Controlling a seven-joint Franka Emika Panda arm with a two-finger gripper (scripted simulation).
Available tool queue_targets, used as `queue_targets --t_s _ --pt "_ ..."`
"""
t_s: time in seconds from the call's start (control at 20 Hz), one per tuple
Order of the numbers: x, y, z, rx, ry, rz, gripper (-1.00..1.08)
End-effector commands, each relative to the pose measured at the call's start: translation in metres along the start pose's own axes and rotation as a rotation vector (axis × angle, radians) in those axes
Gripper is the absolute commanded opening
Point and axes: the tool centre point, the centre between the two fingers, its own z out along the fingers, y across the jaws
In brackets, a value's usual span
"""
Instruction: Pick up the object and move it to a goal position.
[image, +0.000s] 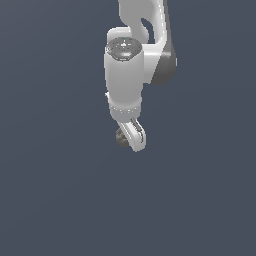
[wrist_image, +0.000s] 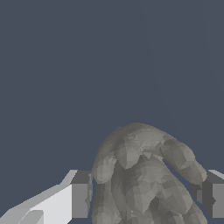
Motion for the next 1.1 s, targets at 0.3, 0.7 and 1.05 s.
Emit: queue_targets --t_s 0.3,0.7,1.05 --pt "0.016 0.024 -0.093 -0.001 0.001 0.001 -1.00" --pt "0.025 0.034 -0.145 -0.001 0.002 0.000 -1.00" --pt "0.028 0.037 -0.159 -0.001 0.002 -0.001 -1.00"
